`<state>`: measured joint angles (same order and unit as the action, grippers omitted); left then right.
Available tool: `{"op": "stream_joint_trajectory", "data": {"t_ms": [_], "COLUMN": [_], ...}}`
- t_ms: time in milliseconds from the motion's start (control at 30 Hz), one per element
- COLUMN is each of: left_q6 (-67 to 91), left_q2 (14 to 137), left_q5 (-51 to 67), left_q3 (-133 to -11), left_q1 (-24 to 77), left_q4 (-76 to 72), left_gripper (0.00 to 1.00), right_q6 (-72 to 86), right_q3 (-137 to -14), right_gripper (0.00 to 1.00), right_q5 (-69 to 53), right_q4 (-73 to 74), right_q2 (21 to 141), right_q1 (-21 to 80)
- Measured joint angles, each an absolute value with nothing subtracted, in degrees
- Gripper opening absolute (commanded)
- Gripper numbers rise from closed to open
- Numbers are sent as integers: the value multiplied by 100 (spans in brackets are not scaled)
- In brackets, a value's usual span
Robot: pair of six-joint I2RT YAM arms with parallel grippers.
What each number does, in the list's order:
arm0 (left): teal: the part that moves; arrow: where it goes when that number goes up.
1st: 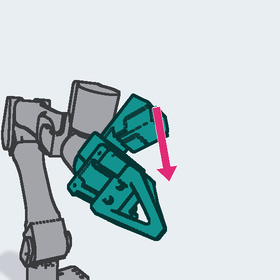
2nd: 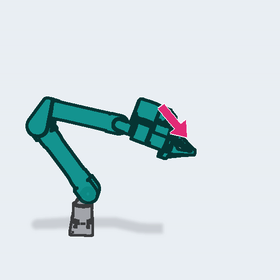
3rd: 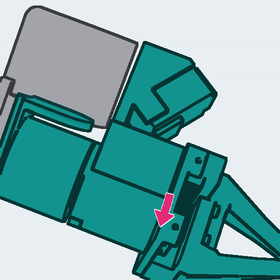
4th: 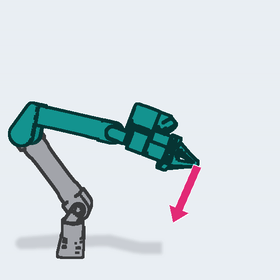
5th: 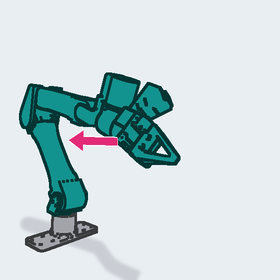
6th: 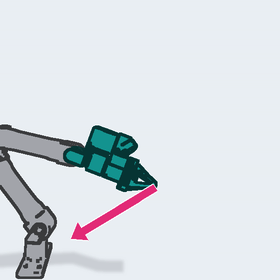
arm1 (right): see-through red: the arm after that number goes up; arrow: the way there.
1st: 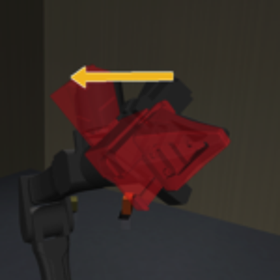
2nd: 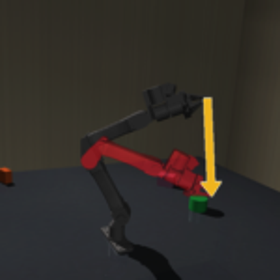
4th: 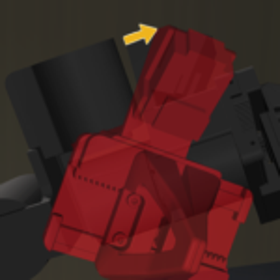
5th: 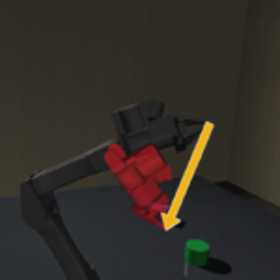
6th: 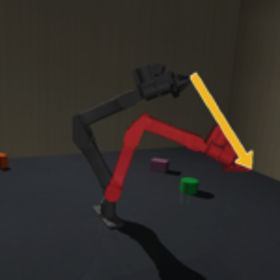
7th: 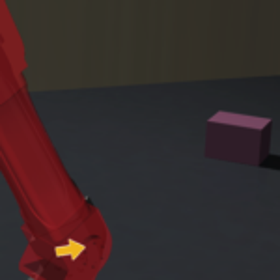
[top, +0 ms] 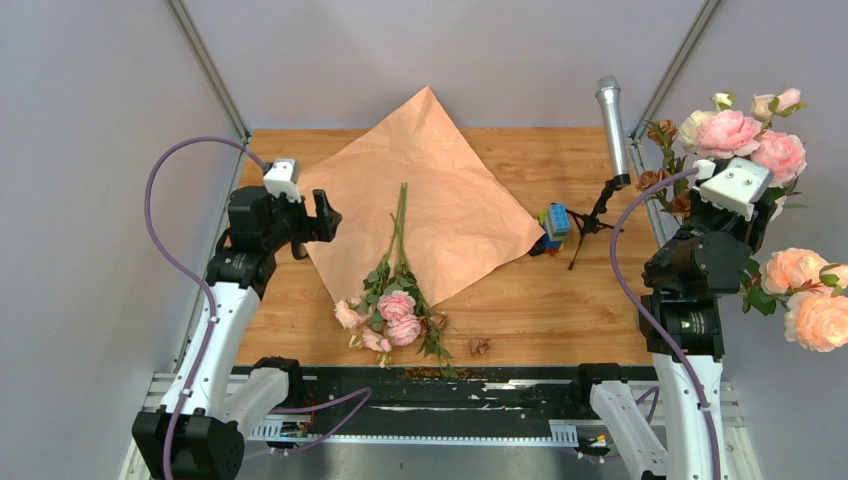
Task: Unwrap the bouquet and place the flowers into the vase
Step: Insert the fake flower into the vase.
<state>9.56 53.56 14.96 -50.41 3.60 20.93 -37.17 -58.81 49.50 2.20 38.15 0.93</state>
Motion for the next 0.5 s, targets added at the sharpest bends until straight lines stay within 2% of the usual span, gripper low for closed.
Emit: {"op": "stream_joint_trajectory", "data": {"t_ms": [333,500], "left_q6": [838,823], "left_q2": [5358,5341], "left_q5": [1487,1485], "left_q3": [-4910,-4849], "left_q1": [360,360], "left_q4": [2086,2078], "left_gripper": [100,100], "right_q6": [-3223,-2829], "right_q3": [-5996,-6108], "right_gripper": [85,96], "right_q5": [4637,4143], "right_q4": [786,1092], "right_q2": [3588,3199], "right_q1": [93,93]}}
